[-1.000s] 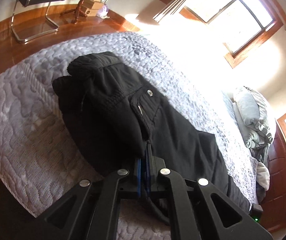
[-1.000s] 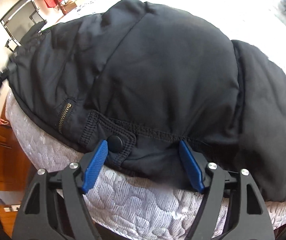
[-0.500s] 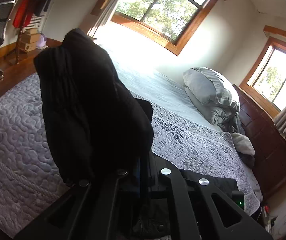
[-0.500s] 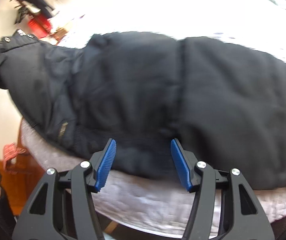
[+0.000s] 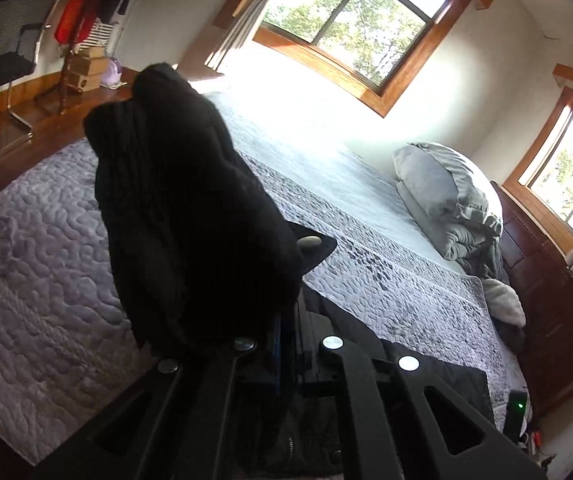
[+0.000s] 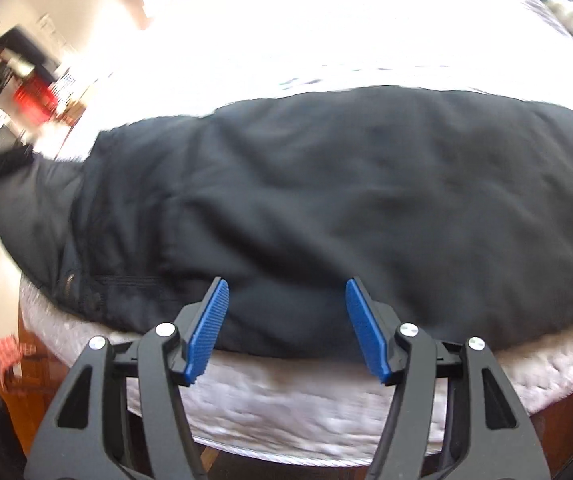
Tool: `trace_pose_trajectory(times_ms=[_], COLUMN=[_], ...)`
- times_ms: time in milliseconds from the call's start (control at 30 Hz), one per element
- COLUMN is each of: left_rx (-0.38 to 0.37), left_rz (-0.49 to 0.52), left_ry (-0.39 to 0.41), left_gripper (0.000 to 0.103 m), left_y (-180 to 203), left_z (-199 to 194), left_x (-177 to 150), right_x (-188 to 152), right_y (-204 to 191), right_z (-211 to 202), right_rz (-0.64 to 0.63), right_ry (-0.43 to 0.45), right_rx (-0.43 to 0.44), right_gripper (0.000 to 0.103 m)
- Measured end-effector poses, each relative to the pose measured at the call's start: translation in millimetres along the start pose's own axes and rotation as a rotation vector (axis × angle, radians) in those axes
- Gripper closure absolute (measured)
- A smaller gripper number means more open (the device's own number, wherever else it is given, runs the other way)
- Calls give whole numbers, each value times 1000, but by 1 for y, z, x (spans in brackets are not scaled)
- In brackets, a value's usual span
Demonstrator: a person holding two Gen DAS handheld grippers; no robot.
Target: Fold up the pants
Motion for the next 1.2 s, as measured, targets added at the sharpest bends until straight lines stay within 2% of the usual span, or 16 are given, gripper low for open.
trace_pose_trajectory(times_ms=[133, 233, 300, 367, 433, 633, 667, 700, 767, 800, 867, 1000, 1133, 1200], left_rx=[42, 53, 61, 71, 66, 52, 54, 57, 61, 61, 60, 53, 43, 41], left_rz=[-70, -102, -101, -87, -75, -59, -60, -59, -60, -61, -60, -61, -54, -52], left_ry=[20, 28, 28, 18, 5, -11, -11, -12, -13, -14, -15, -16, -22, -22], left_gripper=[98, 98, 98, 98, 98, 98, 98, 98, 98, 98, 98, 98, 98, 98], left_y=[-37, -48, -52, -48, -37, -20, -20, -21, -24, -24, -24, -23, -19, -17], left_z=[-14, -18, -19, -16, -11, -3, -3, -4, -6, -6, -6, -5, -4, -4], left_x=[-2, -6, -9, -12, -13, -15, -15, -15, -15, -15, -15, -15, -15, -15], right_x=[-9, -22, -31, -37, -42, -41, -36, -32, -24, -21, -11, 15, 36, 44], right_y=[84, 153, 186, 209, 227, 258, 259, 261, 264, 263, 255, 202, 131, 89], right_z=[-13, -25, -29, -29, -23, -1, -3, -7, -9, -12, -20, -55, -75, -78], right_rz=[189, 350, 421, 472, 532, 707, 705, 685, 681, 680, 629, 347, 79, -30], right_ry=[-1, -12, -18, -22, -31, -15, 15, 50, 75, 85, 119, 274, 367, 393], right_rx=[-73, -140, -180, -202, -204, -123, -126, -131, -134, -119, -153, -255, -284, -264], right_gripper=[41, 41, 36, 32, 32, 26, 39, 65, 88, 96, 99, 100, 99, 99])
Point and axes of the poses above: each gripper's, at about its wrist camera, not at the fingertips, and z roughly the way its jaws point, y to its right, x to its top, the point moved 6 cm from there along z, roughly the way its jaws point, and after that the axes turned 8 degrees about -x, right-handed, at the moved point
